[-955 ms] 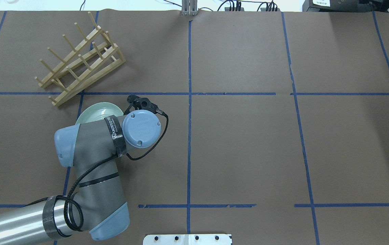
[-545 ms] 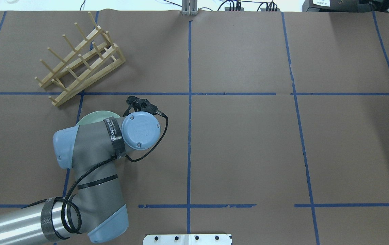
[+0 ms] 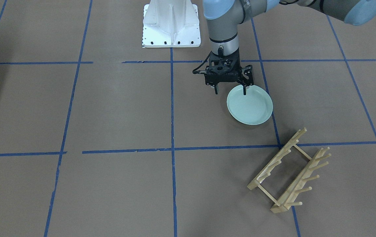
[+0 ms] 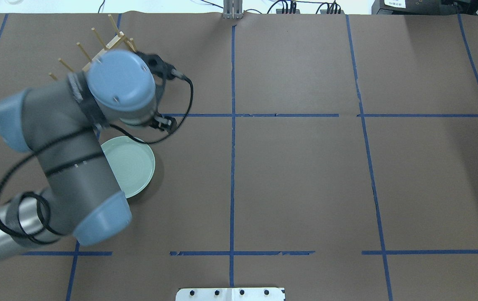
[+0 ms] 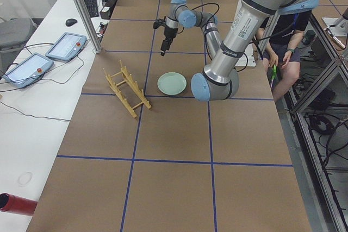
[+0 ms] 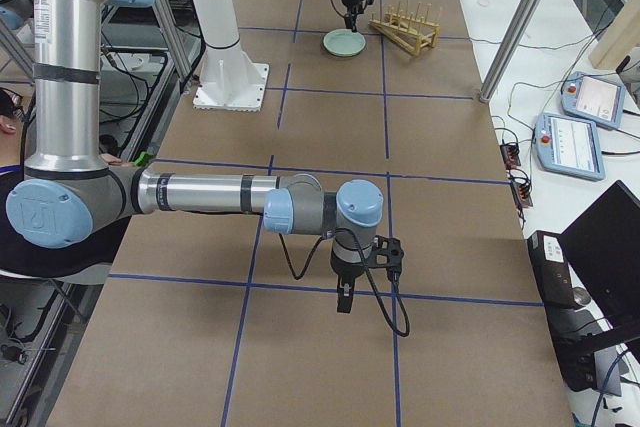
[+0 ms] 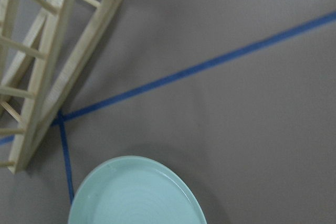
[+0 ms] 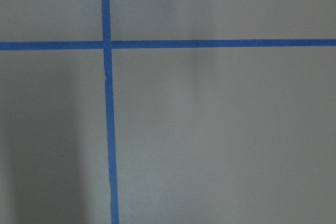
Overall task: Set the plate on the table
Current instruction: 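Lower the plate flat onto the table and open the left gripper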
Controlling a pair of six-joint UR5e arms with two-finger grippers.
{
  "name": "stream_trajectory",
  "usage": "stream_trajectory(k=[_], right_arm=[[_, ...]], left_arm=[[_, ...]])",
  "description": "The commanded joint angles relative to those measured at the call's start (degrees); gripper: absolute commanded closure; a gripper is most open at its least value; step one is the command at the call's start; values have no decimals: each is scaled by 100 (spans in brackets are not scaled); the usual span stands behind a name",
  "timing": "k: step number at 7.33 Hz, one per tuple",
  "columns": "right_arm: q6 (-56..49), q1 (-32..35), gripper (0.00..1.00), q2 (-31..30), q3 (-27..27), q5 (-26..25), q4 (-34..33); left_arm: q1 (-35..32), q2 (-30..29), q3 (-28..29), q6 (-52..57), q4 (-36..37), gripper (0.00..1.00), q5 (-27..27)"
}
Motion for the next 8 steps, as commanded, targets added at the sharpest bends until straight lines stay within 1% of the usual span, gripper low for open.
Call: stream_trajectory(k=[1,2,3,4,5,6,7,8], right_arm=[[7,0,0,0,0,0,0],[-2,0,0,0,0,0,0],[7,0,0,0,0,0,0],[-2,0,0,0,0,0,0],[7,0,0,0,0,0,0],[-2,0,0,0,0,0,0],[-2,0,0,0,0,0,0],[7,0,0,0,0,0,0]], left_arm=[[-1798,19,-74,2107,-170,0,-1497],[-2538,342,-21,3206,-222,0,-2339],[-3120,510,23,3443,-371,0,-2704],[-3334,886,32,3463,-668,0,-2795],[-3537,1394,41,3472,-1011,0,-3101],[-3817,1869,397,3646,-1553,0,-3365],[-4237,2309,993,3987,-1968,0,-3976],[-4485,2905,1120,4069,-2102,0,-4487]])
